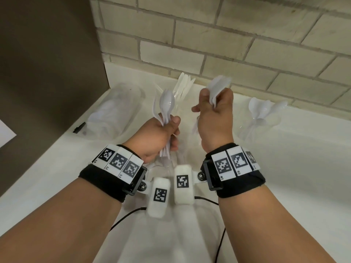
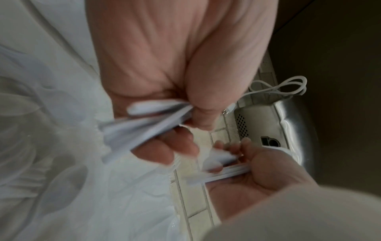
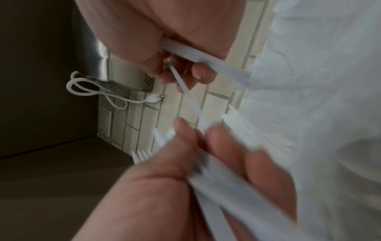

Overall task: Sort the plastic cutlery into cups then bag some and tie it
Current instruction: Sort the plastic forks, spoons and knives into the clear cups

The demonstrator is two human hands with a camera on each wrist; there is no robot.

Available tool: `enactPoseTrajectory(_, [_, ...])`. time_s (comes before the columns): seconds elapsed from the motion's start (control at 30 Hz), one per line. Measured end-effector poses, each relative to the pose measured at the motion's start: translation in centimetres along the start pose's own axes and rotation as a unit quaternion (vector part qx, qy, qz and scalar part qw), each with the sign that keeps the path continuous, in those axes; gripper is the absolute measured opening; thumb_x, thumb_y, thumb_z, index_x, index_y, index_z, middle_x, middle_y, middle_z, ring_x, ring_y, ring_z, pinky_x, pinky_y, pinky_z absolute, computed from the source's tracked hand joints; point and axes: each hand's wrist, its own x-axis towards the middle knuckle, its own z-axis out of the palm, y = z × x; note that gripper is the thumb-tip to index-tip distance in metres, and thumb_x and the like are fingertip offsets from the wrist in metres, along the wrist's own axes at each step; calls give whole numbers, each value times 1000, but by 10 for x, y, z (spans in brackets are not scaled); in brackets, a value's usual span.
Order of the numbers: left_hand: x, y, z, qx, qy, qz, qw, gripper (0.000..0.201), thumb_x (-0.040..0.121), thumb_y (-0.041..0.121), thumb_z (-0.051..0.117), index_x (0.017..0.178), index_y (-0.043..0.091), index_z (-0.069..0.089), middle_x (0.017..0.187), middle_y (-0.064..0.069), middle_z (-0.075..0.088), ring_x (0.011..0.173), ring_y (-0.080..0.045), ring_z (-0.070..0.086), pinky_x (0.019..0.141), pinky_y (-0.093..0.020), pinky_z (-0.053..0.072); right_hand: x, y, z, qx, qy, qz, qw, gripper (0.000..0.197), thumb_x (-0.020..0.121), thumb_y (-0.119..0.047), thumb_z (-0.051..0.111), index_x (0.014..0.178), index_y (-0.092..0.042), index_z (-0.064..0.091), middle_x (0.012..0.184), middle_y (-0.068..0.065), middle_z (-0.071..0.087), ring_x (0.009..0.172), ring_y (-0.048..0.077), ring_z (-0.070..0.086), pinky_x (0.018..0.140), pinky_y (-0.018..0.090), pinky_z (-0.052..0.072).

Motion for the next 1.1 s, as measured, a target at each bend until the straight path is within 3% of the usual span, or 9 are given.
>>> enactPoseTrajectory(0.1, [4,0,-1,90,38,15,995,31,94,35,53,77,10,48,58,-5,43,44,-17,41,52,-33,42,1,1,1,-72,-62,-1,996,20,88,-31,63,89,-22,45,80,-5,57,65,14,55,70,31,50])
enactPoseTrajectory(0.2, [5,5,3,168,28,32,985,23,95,25,48,72,27,48,72,-9,53,55,-20,43,60,-35,41,-7,8,3,-110,-170,57,978,33,73,-36,79,91,-11,66,89,1,72,83,12,68,79,30,55])
enactPoseTrajectory(0.33, [3,10,4,230,-21,77,970,31,93,3,43,85,30,57,73,0,60,56,3,55,49,-8,40,-14,14,6,-109,-179,75,975,26,69,-28,84,81,-9,71,81,4,74,80,15,71,78,34,58])
enactPoseTrajectory(0.4, [4,6,1,212,-47,70,974,19,89,12,52,103,25,58,94,-8,65,80,-1,62,66,-13,51,-11,18,7,-114,-171,72,976,21,75,-28,79,82,-10,72,82,7,74,81,18,71,83,40,58])
enactPoseTrajectory(0.47, [5,1,-4,183,-49,51,981,43,84,28,61,122,17,47,109,-2,65,100,-9,64,88,-30,54,-11,17,7,-127,-163,68,976,33,79,-37,72,98,-10,72,98,8,74,94,20,69,90,41,55])
enactPoseTrajectory(0.57, [6,-6,-7,138,-43,18,989,64,80,48,59,129,13,38,91,5,61,81,-8,60,81,-34,49,-9,16,4,-130,-148,47,979,33,88,-34,62,101,-4,63,98,9,71,91,23,67,87,41,54])
enactPoseTrajectory(0.7, [3,-7,-2,3,-22,-31,999,31,97,39,45,114,12,46,72,-1,44,57,-11,41,57,-31,41,7,13,-7,-104,-104,23,989,8,97,-18,49,95,-10,49,79,1,72,49,-2,52,59,28,40])
enactPoseTrajectory(0.83, [1,-5,-4,-117,-43,-66,990,17,100,24,42,98,10,51,64,0,39,53,-12,35,52,-28,33,48,0,-25,-113,-44,7,993,31,90,2,45,91,-30,46,81,-5,66,81,14,60,82,36,51])
enactPoseTrajectory(1.1, [7,-7,-17,-167,-74,-93,979,24,98,25,43,87,11,58,69,-5,54,63,-22,60,85,-51,48,129,8,-28,-29,15,-28,999,33,90,4,46,121,-8,49,79,0,50,60,18,49,57,25,50])
